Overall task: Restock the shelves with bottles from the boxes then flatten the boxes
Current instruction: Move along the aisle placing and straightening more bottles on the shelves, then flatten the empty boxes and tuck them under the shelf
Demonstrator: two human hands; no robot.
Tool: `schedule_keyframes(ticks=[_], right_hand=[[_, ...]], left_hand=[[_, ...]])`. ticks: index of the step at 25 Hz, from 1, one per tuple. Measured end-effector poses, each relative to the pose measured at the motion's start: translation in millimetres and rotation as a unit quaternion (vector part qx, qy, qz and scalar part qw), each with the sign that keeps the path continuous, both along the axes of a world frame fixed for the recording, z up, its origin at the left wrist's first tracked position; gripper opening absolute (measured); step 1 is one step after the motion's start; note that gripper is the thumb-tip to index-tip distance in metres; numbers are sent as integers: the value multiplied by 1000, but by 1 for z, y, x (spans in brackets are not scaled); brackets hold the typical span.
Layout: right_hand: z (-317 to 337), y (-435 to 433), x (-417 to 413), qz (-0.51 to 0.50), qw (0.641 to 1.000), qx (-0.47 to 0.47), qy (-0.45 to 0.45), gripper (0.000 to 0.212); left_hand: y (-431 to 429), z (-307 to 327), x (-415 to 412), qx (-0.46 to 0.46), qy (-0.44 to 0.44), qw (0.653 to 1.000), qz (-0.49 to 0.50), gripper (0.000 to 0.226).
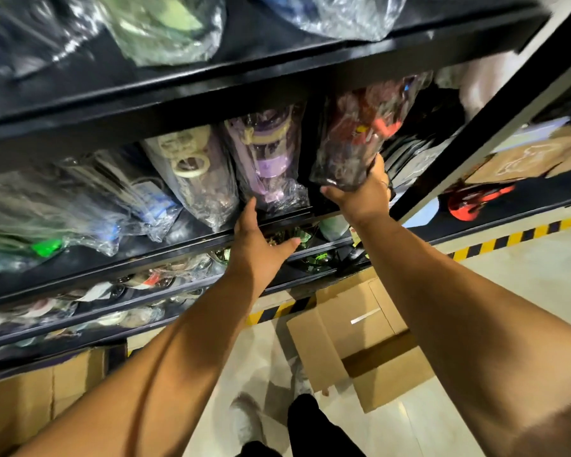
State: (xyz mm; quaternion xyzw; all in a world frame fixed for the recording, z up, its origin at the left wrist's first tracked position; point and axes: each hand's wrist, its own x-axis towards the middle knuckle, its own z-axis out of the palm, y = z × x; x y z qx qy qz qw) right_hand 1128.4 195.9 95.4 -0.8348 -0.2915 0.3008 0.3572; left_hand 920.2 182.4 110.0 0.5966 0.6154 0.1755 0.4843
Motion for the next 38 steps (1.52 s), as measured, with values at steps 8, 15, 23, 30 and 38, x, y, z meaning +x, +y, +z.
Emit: schedule_keyframes(ticks=[8,15,23,30,38], right_hand=[[60,-117,-40,105,960,-110,-237,91],[125,-274,-77,81,924,-199,-316,81],[113,-355,-12,36,921,-238,-307,79],[35,-389,143,103,920,-275,-260,80],[-108,-393,332,179,902,-309,-244,83]], left_hand=[[-48,50,-37,178,203,938,-219,91],[-137,83,-58,313,232,858,-334,89],[-199,91,11,319,221,824,-414,89],[-232,37,164,273,257,828,-418,95],[-262,-91,339,227,301,827,-418,85]])
